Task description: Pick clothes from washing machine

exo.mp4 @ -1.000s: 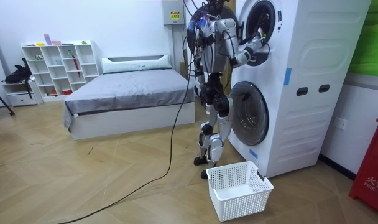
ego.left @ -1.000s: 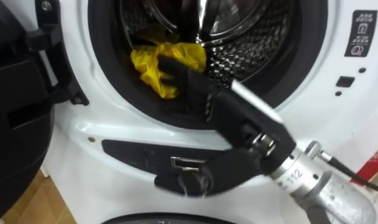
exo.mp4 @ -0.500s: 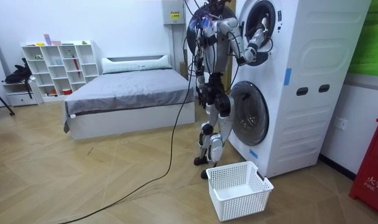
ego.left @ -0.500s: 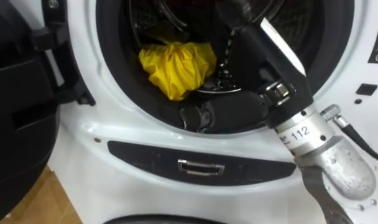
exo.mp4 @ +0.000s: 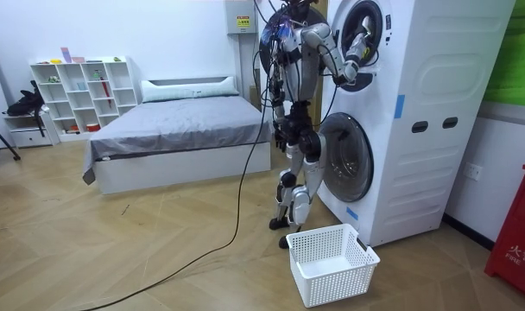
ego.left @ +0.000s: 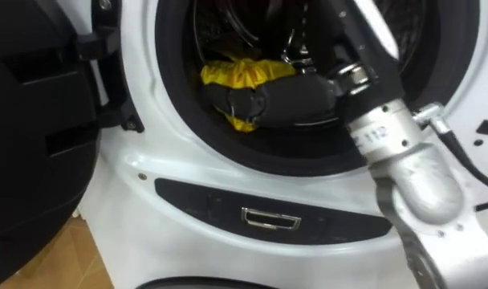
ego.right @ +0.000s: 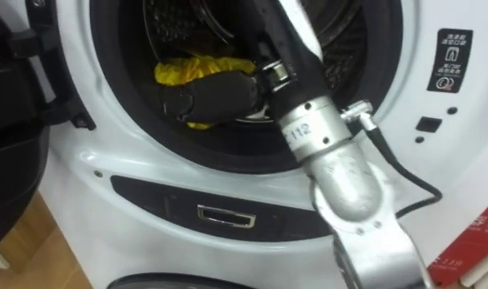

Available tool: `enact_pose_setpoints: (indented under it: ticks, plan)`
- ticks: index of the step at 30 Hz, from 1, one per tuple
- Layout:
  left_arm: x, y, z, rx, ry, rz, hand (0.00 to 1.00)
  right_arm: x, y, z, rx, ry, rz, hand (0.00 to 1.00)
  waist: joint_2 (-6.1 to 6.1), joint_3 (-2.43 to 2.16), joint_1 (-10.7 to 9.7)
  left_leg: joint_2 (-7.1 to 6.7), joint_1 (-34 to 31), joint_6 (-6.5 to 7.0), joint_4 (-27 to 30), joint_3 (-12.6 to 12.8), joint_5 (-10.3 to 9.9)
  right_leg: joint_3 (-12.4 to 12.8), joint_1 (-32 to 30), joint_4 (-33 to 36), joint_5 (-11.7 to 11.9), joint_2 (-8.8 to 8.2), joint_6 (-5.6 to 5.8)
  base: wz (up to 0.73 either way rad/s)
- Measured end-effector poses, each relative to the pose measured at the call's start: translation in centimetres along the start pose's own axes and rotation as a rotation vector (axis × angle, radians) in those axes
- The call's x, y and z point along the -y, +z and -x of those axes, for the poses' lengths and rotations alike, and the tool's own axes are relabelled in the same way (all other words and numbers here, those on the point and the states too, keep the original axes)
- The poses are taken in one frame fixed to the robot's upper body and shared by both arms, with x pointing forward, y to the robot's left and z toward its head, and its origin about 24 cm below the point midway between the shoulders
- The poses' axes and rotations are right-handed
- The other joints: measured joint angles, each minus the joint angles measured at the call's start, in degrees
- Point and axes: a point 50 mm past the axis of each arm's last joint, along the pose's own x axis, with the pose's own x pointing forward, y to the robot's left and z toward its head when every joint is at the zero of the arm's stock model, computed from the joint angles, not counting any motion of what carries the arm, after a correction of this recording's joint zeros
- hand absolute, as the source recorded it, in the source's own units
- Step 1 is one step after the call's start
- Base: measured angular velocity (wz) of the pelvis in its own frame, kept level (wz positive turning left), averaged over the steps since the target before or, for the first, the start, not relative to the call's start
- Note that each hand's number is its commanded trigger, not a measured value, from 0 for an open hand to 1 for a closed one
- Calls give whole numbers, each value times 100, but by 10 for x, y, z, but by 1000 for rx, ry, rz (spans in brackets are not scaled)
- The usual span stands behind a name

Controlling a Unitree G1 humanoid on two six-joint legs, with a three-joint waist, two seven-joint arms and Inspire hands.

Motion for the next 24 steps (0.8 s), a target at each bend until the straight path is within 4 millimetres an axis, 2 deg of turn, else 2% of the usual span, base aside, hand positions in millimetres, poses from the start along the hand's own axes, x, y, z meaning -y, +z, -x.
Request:
enact_pose_setpoints:
  ticks: [3, 6, 7, 8, 12, 14, 16, 18, 21, 24]
  plan:
    - [2, 0, 1, -7, -6, -2, 0, 1, -10, -7, -51, 3, 3, 0, -44, -15, 28, -3, -26, 0, 0, -36, 0, -100, 1, -2, -12, -20, 8, 11]
    - [0, -1, 0, -18, -12, 14, 0, 8, -9, -10, -54, 6, 73, 0, -91, -19, 2, -14, -65, 0, 11, -146, 0, -241, 7, -5, -29, -50, 26, 18]
    - [-1, -1, 0, -24, -15, 28, 0, 11, -9, -10, -56, 11, 107, 0, -120, -38, -8, -36, -54, 1, 11, -164, 0, -251, 20, -4, -38, -52, 35, 15]
    - [-2, -1, 0, -25, -16, 31, 0, 13, -10, -10, -60, 10, 131, 0, -116, -28, -3, -52, -45, 1, 11, -168, 1, -252, 34, -6, -40, -54, 37, 9]
    - [-9, 0, -2, -28, -1, 44, 0, 21, -17, -7, -128, 28, 354, 0, -257, 2, 40, -79, -28, 2, 13, -228, 2, -309, 58, 4, -78, -76, 41, 7]
    - [-13, 0, -3, -29, -5, 43, 0, 24, -18, -9, -143, 46, 413, 0, -335, -10, 31, -85, -33, 2, 13, -258, 2, -349, 51, 5, -90, -83, 46, 9]
    - [-17, 0, -4, -30, -8, 55, 0, 28, -11, -17, -133, 71, 481, 0, -409, 0, 40, -90, -27, 2, 9, -261, 1, -350, 48, 6, -102, -89, 48, 0]
    - [-20, 0, -5, -31, -7, 64, 0, 30, -8, -22, -133, 98, 524, 0, -454, 20, 46, -90, -29, 2, 9, -267, 2, -350, 50, 5, -105, -88, 44, 0]
    - [-22, 1, -5, -29, -8, 62, 0, 34, -10, -24, -165, 141, 560, 0, -556, 16, 47, -95, -5, 2, 10, -312, 1, -371, 85, 4, -105, -90, 44, 4]
    - [-24, 2, -6, -28, -15, 58, 0, 38, -13, -23, -201, 185, 580, 0, -595, 15, 60, -100, -6, 3, 9, -320, 1, -375, 92, 3, -105, -93, 44, 1]
